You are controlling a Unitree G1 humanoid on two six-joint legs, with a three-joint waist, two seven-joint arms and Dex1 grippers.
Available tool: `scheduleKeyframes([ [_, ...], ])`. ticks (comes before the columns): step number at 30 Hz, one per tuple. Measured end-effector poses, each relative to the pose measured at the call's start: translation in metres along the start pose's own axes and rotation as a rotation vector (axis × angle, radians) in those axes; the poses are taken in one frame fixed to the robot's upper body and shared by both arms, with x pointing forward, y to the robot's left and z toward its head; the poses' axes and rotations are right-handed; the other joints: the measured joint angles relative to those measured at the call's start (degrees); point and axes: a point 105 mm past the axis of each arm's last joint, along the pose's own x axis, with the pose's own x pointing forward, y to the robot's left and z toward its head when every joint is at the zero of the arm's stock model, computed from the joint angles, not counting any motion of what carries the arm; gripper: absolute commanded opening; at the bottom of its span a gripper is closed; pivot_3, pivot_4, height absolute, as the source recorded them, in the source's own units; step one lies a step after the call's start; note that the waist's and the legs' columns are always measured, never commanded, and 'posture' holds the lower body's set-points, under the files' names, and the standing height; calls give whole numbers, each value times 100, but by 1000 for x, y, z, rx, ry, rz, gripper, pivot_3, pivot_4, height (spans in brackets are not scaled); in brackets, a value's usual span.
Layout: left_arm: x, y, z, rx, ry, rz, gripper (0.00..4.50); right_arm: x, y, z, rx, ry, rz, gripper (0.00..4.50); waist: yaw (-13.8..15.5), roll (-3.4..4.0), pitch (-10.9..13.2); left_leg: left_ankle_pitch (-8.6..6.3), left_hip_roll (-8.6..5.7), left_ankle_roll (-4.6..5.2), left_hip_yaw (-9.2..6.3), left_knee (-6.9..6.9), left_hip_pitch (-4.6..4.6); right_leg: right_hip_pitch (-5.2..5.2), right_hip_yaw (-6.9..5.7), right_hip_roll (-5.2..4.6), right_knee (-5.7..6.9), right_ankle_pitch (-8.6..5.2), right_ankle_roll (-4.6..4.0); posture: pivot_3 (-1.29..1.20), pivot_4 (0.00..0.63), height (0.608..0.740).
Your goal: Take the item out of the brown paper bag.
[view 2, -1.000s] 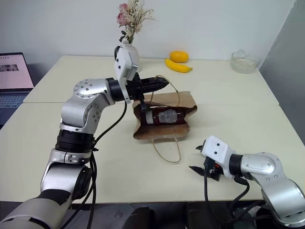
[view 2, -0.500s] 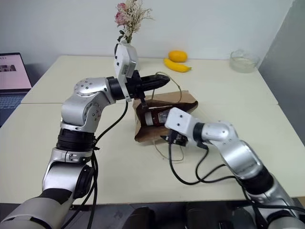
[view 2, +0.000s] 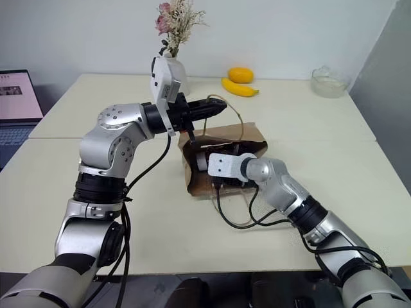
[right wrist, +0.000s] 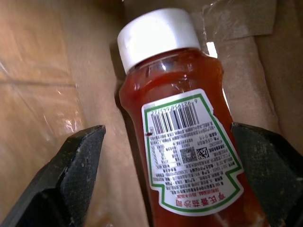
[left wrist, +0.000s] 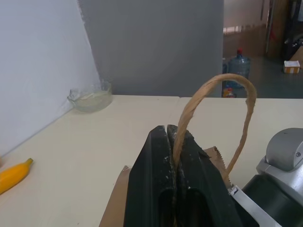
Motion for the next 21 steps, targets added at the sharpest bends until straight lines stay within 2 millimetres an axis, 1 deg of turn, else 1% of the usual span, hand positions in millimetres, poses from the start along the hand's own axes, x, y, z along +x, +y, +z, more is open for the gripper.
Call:
scheduleKeyframes([
  [5, -1, 1, 0, -6, -2, 5, 0, 10, -5, -2, -123, 43, -8, 4430, -36, 0, 0, 0, 1, 0, 0, 0, 1, -1, 1, 0, 2, 0, -1, 0, 150, 740],
  [7, -1, 1, 1, -11, -7, 3, 0, 16, -6, -4, -147, 57, -9, 4430, -40, 0, 0, 0, 1, 0, -1, 0, 2, -1, 0, 0, 3, 1, -1, 0, 150, 740],
  [10, -2, 1, 1, -13, -10, 2, 0, 23, -8, -8, -168, 80, -6, 4430, -40, 1, 0, 0, 1, 0, 0, 0, 1, -1, 1, -1, 3, 1, -1, 0, 150, 740],
  [18, -2, 2, 1, -13, -9, 5, 0, 40, -16, -7, -207, 104, 34, 4430, -53, 1, 0, 0, 2, 0, 2, 0, 15, 6, 4, 0, 8, 1, -2, 0, 150, 740],
  [21, -2, 2, 1, -14, -9, 5, 0, 44, -16, -9, -205, 111, 63, 3888, -58, 2, -1, 0, 2, 0, 4, -1, 29, 15, 6, 0, 12, 2, -3, 0, 150, 740],
])
